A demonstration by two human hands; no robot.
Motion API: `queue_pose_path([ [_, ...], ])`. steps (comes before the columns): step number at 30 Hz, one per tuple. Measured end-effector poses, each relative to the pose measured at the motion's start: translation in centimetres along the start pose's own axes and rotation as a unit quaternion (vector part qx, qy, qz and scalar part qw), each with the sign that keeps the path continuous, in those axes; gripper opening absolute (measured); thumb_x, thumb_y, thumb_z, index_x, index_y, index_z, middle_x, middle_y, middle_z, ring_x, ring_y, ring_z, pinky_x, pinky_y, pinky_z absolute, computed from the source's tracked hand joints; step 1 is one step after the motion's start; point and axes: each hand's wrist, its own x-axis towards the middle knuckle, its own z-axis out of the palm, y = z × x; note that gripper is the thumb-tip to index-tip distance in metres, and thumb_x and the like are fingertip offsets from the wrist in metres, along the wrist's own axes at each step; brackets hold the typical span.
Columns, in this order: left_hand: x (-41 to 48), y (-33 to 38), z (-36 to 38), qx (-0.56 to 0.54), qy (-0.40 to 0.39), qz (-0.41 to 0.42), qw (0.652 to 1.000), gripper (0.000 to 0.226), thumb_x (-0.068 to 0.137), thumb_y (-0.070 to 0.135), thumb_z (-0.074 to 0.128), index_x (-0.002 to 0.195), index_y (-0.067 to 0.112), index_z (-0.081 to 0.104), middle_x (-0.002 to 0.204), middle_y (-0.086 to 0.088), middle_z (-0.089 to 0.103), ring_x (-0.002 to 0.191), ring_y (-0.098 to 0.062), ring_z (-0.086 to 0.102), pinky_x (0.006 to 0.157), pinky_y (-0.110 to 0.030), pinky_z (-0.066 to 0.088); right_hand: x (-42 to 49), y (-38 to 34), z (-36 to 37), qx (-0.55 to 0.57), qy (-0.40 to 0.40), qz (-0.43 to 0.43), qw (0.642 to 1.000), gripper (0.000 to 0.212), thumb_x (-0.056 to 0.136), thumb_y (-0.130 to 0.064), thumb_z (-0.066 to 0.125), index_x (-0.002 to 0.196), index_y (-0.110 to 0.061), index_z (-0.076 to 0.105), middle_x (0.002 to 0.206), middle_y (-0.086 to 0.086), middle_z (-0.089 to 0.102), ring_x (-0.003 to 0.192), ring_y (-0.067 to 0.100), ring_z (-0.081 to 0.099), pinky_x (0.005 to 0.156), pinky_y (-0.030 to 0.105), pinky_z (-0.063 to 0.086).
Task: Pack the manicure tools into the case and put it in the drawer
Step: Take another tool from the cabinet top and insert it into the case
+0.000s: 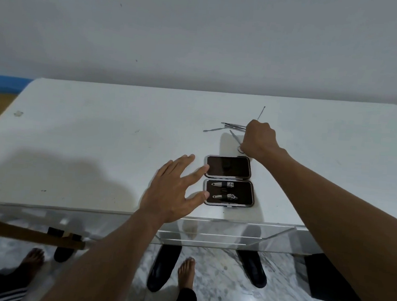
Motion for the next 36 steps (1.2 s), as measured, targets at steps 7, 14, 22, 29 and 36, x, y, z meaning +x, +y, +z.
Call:
queue_pose_path([
  [7, 0.0, -0.1, 0.1, 0.005, 0.002, -0.002, 1.0, 0.062, 0.089, 0.067, 0.036, 0.147, 0.042, 0.033, 0.158, 0.0, 0.028, 0.147, -0.017, 0.021, 0.119, -0.041, 0.018, 0.3, 0.1, -0.1, -0.007, -0.013, -0.013, 1.0, 0.038, 0.072, -0.006, 0.066, 0.059, -0.012, 0.031, 0.059, 0.004, 0.04, 0.066, 0.028, 0.047, 0.056, 0.027, 0.034],
  [14, -0.1, -0.1, 0.3, 0.01, -0.001, 0.001, 1.0, 0.062, 0.09, 0.067, 0.035, 0.147, 0.042, 0.033, 0.158, 0.0, 0.028, 0.147, -0.017, 0.02, 0.12, -0.041, 0.017, -0.5, 1.4, 0.2, 0.0, 0.005, -0.012, 1.0, 0.034, 0.07, -0.005, 0.065, 0.057, -0.011, 0.034, 0.056, 0.005, 0.042, 0.057, 0.026, 0.044, 0.045, 0.023, 0.026],
  [22, -0.1, 0.0, 0.1, 0.021, -0.007, -0.001, 1.0, 0.064, 0.089, 0.069, 0.03, 0.147, 0.043, 0.032, 0.159, 0.001, 0.027, 0.147, -0.017, 0.019, 0.119, -0.037, 0.012, -3.0, 2.6, -0.1, -0.026, 0.013, -0.094, 0.995, 0.013, 0.07, -0.012, 0.064, 0.073, 0.0, 0.063, 0.072, 0.016, 0.068, 0.07, 0.036, 0.063, 0.065, 0.038, 0.055],
  [29, -0.1, 0.2, 0.0, 0.026, -0.017, -0.003, 1.0, 0.067, 0.088, 0.072, 0.024, 0.148, 0.041, 0.031, 0.159, 0.0, 0.026, 0.147, -0.018, 0.018, 0.118, -0.038, 0.012, -7.8, 4.0, -0.8, -0.118, -0.015, -0.205, 0.972, 0.013, 0.076, -0.012, 0.058, 0.073, -0.003, 0.067, 0.074, 0.016, 0.071, 0.072, 0.036, 0.063, 0.068, 0.037, 0.052],
  [36, -0.1, 0.2, -0.1, 0.028, -0.021, -0.009, 0.999, 0.067, 0.088, 0.073, 0.023, 0.148, 0.042, 0.03, 0.16, 0.001, 0.025, 0.147, -0.016, 0.017, 0.118, -0.037, 0.01, -10.2, 5.0, -0.6, -0.179, -0.038, -0.258, 0.949, 0.014, 0.079, -0.013, 0.055, 0.077, -0.002, 0.063, 0.08, 0.016, 0.067, 0.075, 0.037, 0.061, 0.067, 0.036, 0.047],
])
